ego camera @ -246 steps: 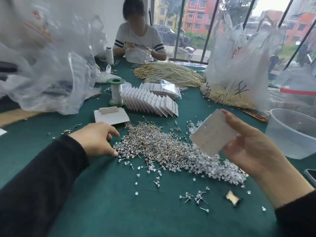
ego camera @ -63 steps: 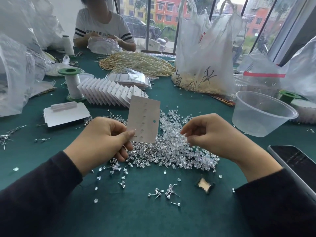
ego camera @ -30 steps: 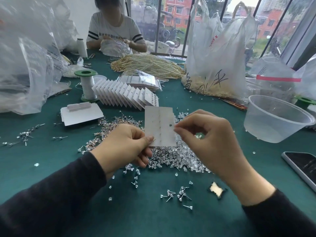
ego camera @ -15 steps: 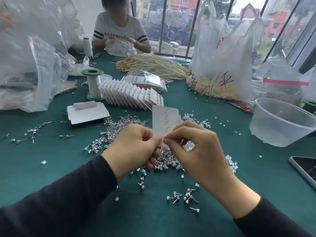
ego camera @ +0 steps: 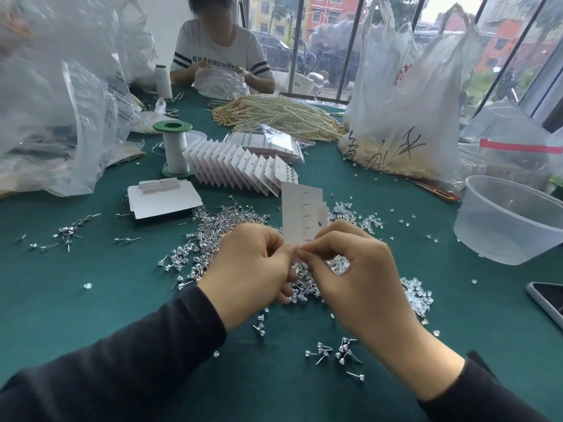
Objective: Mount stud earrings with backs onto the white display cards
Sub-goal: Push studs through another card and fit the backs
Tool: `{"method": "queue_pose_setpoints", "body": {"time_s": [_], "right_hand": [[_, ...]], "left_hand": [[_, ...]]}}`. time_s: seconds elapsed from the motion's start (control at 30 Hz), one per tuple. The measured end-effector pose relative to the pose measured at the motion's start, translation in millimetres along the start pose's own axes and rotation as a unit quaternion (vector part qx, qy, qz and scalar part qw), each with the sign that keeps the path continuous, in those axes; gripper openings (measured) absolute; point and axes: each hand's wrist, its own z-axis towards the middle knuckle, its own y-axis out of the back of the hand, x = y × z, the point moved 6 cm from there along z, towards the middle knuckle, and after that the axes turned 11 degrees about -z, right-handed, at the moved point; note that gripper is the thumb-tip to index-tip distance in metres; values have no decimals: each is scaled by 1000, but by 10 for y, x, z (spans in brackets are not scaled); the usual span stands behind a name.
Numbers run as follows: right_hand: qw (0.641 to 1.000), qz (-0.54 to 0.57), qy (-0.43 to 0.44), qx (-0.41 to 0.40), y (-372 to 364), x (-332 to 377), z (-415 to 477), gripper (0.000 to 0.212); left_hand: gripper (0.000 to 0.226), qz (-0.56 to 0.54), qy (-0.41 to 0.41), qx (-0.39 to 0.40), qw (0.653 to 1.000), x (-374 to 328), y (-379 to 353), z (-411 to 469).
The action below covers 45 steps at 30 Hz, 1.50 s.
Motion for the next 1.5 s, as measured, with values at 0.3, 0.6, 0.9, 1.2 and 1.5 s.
{"method": "queue_pose_setpoints", "body": {"time_s": [0.3,0.6,0.9,1.2,1.5], "right_hand": [[1000,-16,3,-9,16,16,4,6],[999,-29,19,-27,24,70,-16,6],[995,-70,55,-36,2,128,-49,8],[993,80,5,-92,219,27,27,7],[896,386,-221,-13,137,-253,16,7]], "left_hand": [[30,-30,16,14,999,-14,3,8],[29,-4,0,6,1000,-15,6,12],[31,3,-11,-1,1000,13,13,11],[36,113,-42,47,992,-309,475,114],[15,397,65,-76,912,-115,1167,293]]}}
